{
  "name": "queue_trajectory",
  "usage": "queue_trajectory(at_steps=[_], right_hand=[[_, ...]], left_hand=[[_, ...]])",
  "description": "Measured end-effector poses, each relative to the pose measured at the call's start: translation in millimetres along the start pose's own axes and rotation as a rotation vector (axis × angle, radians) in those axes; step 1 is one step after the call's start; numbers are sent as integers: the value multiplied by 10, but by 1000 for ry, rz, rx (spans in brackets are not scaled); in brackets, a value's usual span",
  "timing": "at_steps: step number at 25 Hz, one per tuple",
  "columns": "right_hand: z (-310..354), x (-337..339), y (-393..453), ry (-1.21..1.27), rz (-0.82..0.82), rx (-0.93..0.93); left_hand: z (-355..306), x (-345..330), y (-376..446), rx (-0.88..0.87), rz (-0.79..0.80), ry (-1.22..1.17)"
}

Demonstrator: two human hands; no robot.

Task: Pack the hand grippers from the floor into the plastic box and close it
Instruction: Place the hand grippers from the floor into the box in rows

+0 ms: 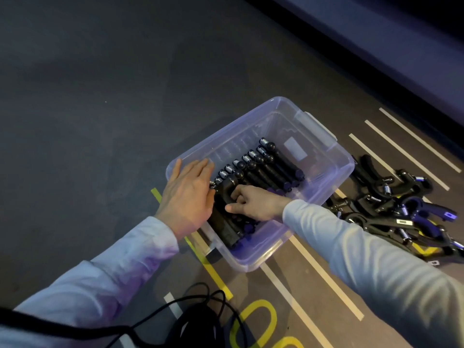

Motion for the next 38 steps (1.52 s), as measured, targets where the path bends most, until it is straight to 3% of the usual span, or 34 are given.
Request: queue_trajectory(at_steps=[2,5,14,16,18,21,23,25,27,30,33,38], right_hand=[[33,63,-55,-262,-111,39],[59,-2,-142,-428,-155,146],[84,21,-181,-429,-174,185],[202,243,-389,-384,-371,306],[263,606,-780,-255,-671,483],[-78,1213,-1435,11,-1059,612],[-603,1535,-1723,122,-1255,525],[-1237,1688,-1826,189,-1347,314],[-1807,1674,-1798,161,-1316,76],[-2343,1529,-1633,-27,-1072,-196],[-2457,1438,-1531,-258,-887,-285],[-2404,1451,-1475,-641,-795,-329]], left_hand=[[-31,-7,10,-32,56,56],[-83,-74,17,-94,196,188],[-263,-184,12,-140,384,412],[-273,-188,12,-155,394,437],[-244,-223,6,-143,429,431],[-249,-236,16,-134,418,442],[-356,-201,12,-158,337,467],[-469,-192,4,-158,293,420],[-588,-210,-5,-178,295,363],[-819,-175,-18,-245,235,226],[-1054,0,-81,-290,83,-10],[-1471,8,-268,-356,174,-208]])
Point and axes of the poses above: each hand's wrist, its own y-axis towards the middle knuckle, its own x-axis out of the back of the hand, z = x × y, the point moved 8 cm from there along y, towards the middle knuckle, and after that the axes turned 12 degrees about y, right-handed, at the moved point
